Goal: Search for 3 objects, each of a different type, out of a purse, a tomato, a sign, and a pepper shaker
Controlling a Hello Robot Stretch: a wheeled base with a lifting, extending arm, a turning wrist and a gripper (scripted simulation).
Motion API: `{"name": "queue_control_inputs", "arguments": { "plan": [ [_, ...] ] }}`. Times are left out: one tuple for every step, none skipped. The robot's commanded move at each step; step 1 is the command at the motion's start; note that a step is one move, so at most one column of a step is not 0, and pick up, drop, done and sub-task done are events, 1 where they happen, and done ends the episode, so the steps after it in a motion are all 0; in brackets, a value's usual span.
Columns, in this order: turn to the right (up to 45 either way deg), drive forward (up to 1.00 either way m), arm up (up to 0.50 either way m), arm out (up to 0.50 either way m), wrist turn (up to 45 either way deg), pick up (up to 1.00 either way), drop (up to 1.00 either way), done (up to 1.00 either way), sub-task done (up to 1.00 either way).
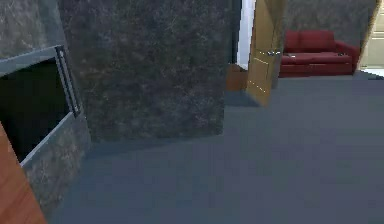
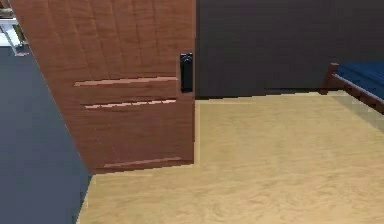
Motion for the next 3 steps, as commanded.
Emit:
{"name": "queue_control_inputs", "arguments": {
  "plan": [
    [45.0, 0.00, 0.00, 0.00, 0.0, 0.00, 0.00, 0.00, 0.00],
    [36.0, 0.00, 0.00, 0.00, 0.0, 0.00, 0.00, 0.00, 0.00],
    [0.0, 0.15, 0.00, 0.00, 0.0, 0.00, 0.00, 0.00, 0.00]
  ]
}}
